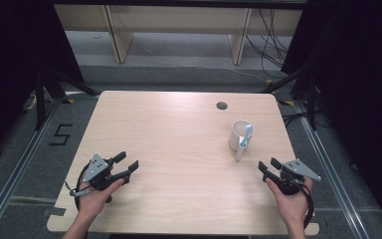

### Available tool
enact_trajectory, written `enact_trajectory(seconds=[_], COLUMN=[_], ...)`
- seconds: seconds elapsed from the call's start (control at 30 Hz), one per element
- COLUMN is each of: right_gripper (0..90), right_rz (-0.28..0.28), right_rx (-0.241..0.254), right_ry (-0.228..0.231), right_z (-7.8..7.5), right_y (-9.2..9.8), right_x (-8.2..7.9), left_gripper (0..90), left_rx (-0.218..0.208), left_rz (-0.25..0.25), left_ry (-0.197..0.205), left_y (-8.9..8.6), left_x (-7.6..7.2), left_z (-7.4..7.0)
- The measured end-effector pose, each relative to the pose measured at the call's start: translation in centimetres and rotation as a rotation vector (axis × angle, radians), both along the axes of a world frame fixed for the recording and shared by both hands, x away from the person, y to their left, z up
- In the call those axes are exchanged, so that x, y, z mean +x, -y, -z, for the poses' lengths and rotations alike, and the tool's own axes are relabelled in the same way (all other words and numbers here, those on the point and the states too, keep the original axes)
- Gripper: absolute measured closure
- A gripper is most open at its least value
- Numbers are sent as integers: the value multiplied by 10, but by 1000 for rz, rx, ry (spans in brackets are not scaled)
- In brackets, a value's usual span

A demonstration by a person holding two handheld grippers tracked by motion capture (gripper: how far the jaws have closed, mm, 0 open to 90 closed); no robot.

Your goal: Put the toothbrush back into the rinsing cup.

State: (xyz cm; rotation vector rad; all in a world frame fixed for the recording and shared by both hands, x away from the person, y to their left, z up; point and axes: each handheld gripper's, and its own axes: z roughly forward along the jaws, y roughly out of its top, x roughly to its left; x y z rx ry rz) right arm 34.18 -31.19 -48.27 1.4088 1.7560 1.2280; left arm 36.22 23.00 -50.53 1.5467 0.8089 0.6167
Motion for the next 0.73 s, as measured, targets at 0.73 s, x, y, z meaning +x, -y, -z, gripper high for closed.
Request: enact_trajectory(seconds=[0.73], right_gripper=[481], right_rz=[82], right_rx=[74], right_ry=[38], right_z=[23], right_y=[20], right_x=[-14], left_gripper=[352], left_rx=[16], left_rz=[-26], left_ry=[-49], left_y=[1], left_x=[-2], left_z=[4])
